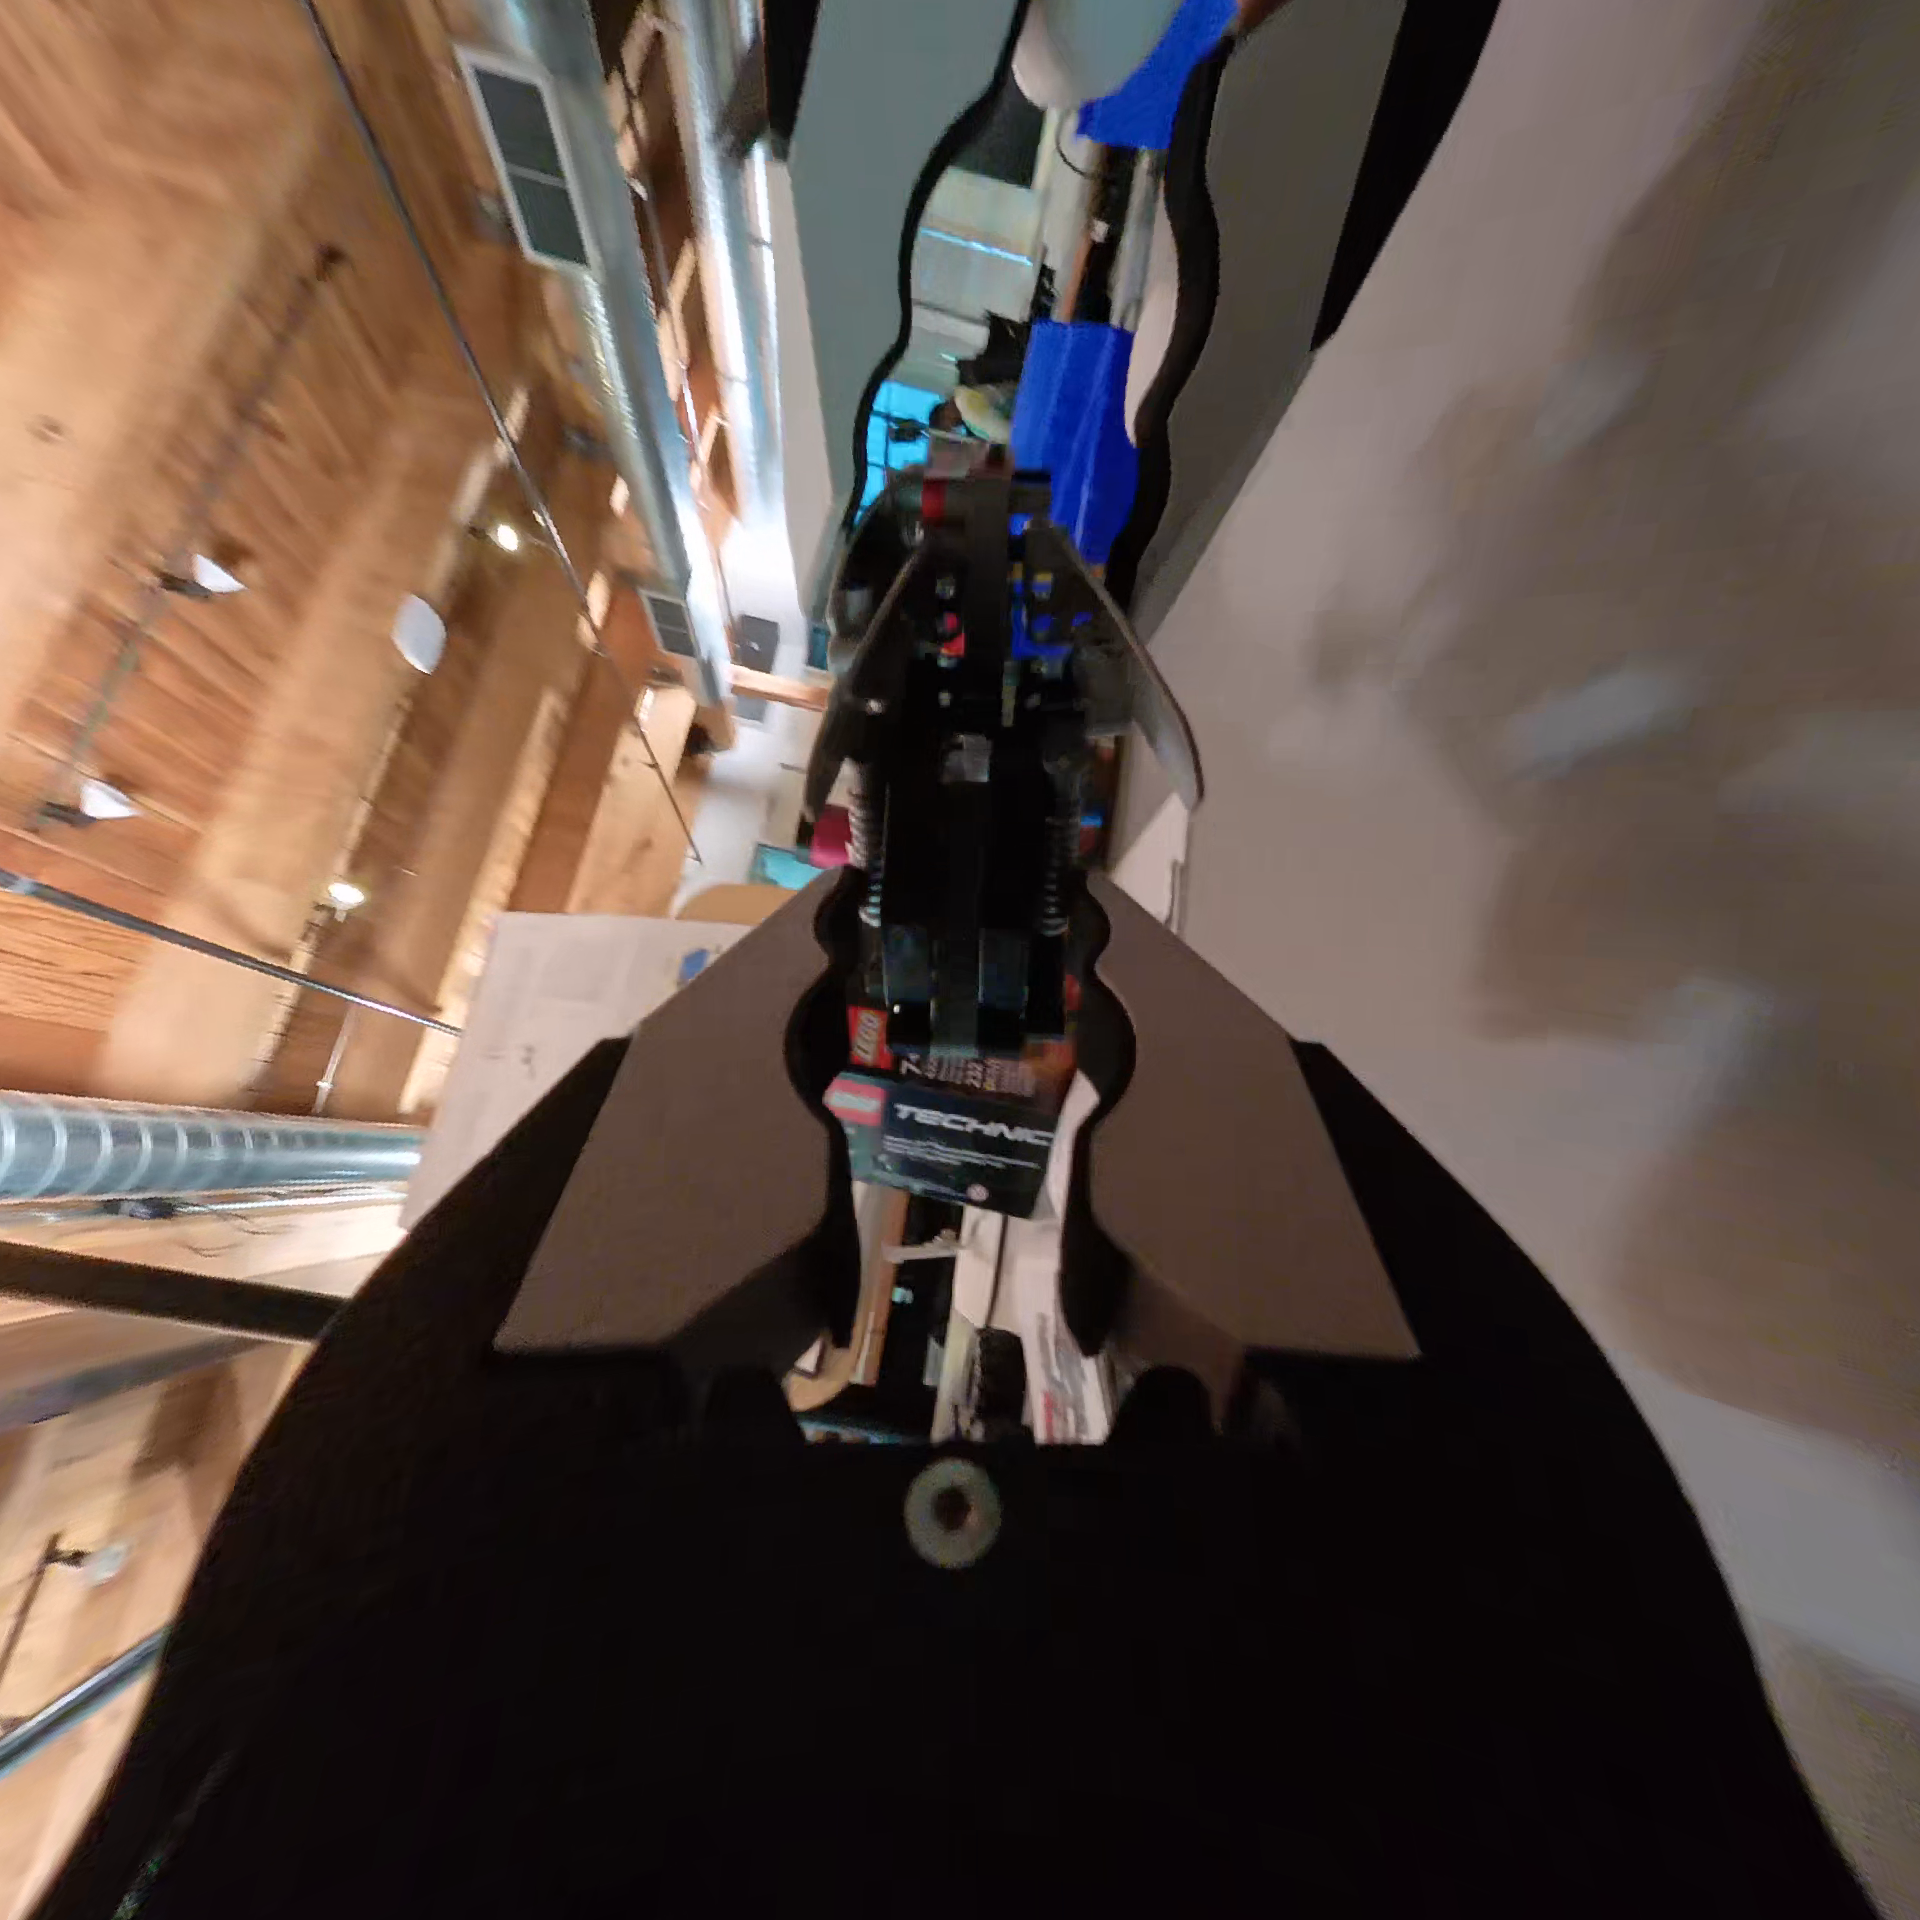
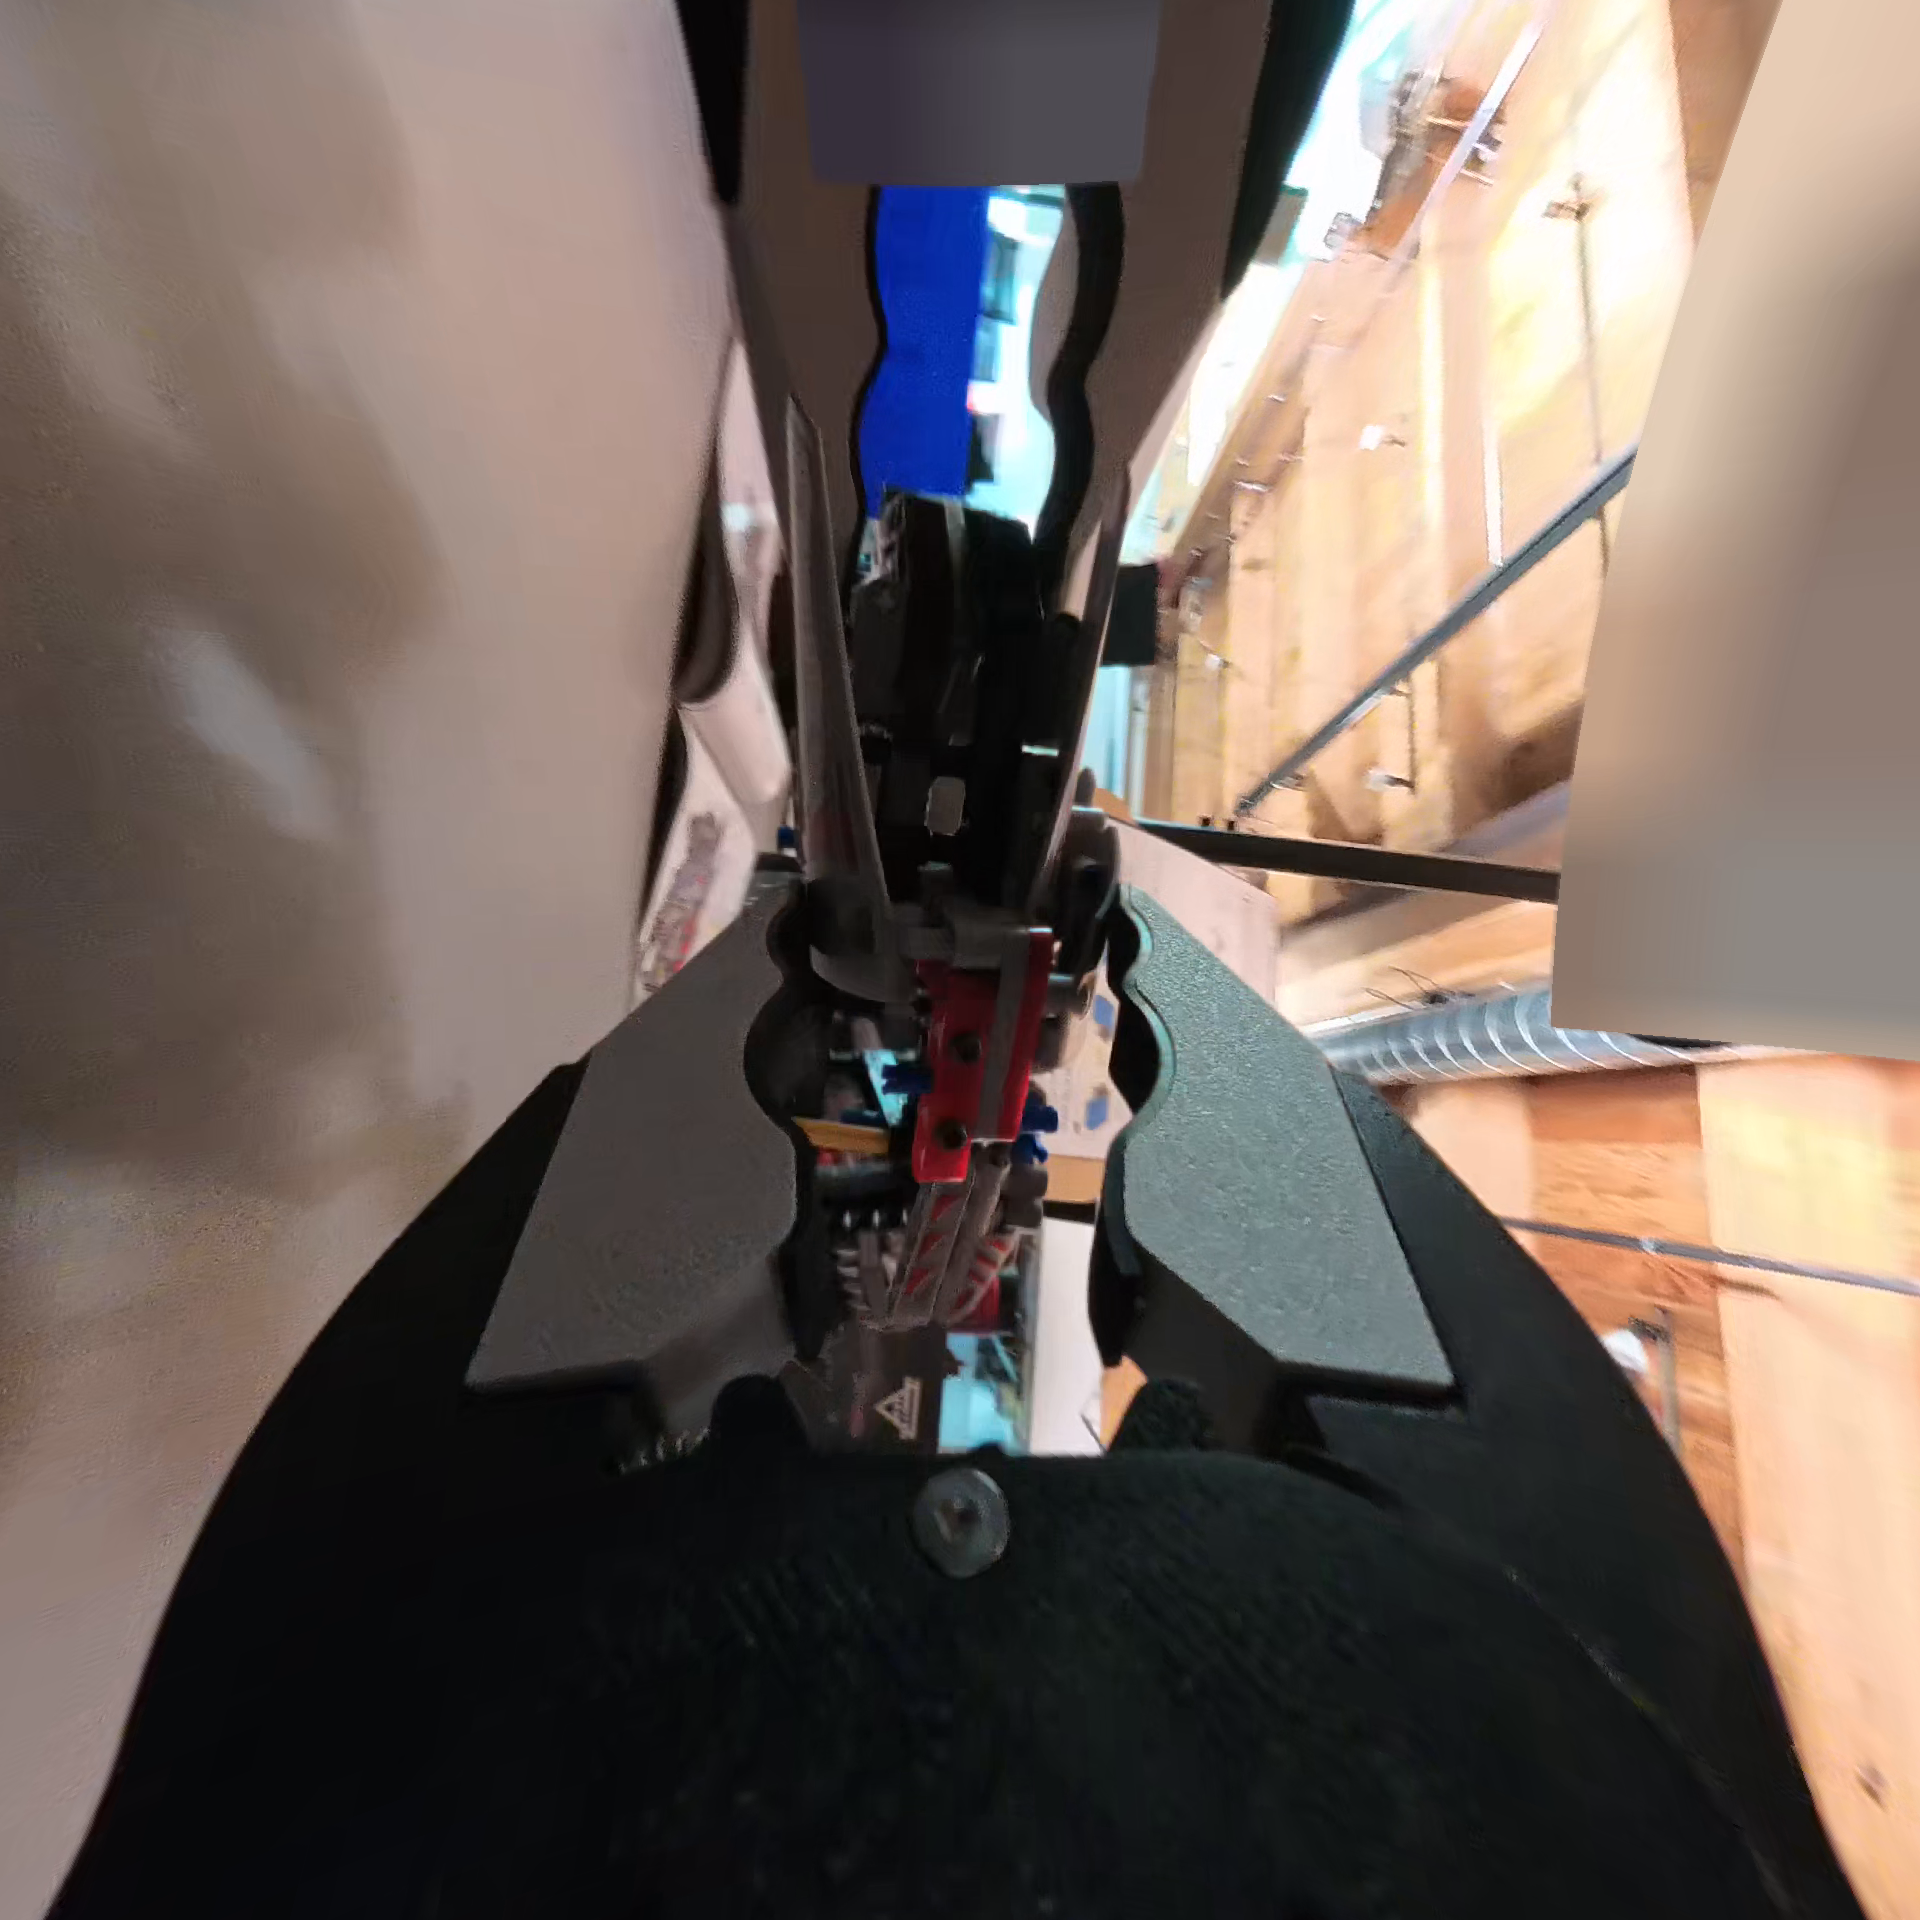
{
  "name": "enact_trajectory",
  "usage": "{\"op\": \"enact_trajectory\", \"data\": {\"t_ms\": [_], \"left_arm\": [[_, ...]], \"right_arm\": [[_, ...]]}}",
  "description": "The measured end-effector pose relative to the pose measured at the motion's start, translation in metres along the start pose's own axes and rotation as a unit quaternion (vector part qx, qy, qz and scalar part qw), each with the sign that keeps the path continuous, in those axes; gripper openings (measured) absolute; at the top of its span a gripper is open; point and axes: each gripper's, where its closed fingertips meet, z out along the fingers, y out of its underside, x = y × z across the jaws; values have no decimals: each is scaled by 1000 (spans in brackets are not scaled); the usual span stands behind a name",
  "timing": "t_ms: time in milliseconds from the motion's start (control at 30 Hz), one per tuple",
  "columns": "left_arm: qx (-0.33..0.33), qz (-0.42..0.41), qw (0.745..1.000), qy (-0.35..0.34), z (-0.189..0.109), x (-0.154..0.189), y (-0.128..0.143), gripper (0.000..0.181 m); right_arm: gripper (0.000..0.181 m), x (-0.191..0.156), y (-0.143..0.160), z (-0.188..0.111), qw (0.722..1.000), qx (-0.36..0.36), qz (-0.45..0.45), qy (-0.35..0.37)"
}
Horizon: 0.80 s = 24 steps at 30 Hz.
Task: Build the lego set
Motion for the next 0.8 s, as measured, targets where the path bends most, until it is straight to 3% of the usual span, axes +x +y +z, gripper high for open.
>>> {"op": "enact_trajectory", "data": {"t_ms": [400, 800], "left_arm": [[-1, 16, 1000, -15, -2, -4, -2, 37], [36, -48, 998, -7, -6, -9, -9, 37]], "right_arm": [[56, 7, 5, 7, 999, 10, 20, 32], [56, 7, 2, 5, 995, 42, 91, -4]]}}
